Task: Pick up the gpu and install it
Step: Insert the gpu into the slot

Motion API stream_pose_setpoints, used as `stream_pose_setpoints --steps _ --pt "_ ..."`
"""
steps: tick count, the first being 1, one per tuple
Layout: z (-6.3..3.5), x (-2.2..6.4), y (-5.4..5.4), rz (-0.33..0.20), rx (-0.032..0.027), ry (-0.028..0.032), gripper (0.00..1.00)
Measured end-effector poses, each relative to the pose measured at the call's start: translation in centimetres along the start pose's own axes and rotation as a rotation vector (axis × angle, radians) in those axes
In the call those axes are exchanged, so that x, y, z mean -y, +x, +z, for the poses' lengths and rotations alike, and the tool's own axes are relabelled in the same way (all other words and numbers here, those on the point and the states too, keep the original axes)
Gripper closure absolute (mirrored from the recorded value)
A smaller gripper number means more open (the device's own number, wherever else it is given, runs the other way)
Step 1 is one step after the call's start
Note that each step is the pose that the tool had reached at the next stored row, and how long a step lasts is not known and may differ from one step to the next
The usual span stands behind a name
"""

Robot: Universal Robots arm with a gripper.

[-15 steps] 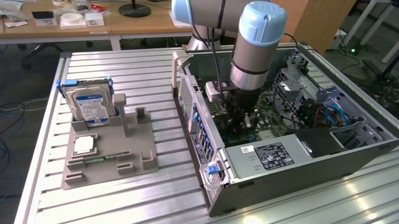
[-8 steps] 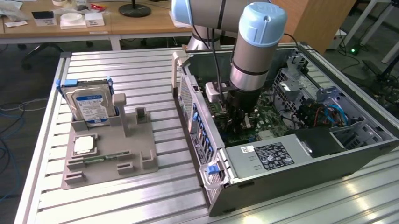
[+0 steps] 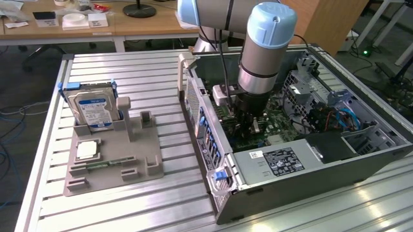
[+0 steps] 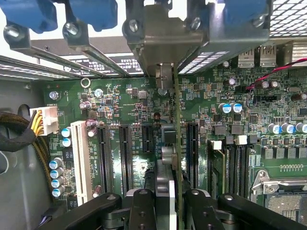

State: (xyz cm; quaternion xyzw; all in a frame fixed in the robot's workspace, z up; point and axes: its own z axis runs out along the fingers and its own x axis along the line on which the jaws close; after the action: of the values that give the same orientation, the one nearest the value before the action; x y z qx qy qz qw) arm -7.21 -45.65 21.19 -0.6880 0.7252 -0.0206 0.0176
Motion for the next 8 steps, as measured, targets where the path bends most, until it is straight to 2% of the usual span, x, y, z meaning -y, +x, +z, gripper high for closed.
stream_pose_setpoints --steps 8 --pt "0.0 -0.01 0.0 0.0 -0.0001 0.0 0.71"
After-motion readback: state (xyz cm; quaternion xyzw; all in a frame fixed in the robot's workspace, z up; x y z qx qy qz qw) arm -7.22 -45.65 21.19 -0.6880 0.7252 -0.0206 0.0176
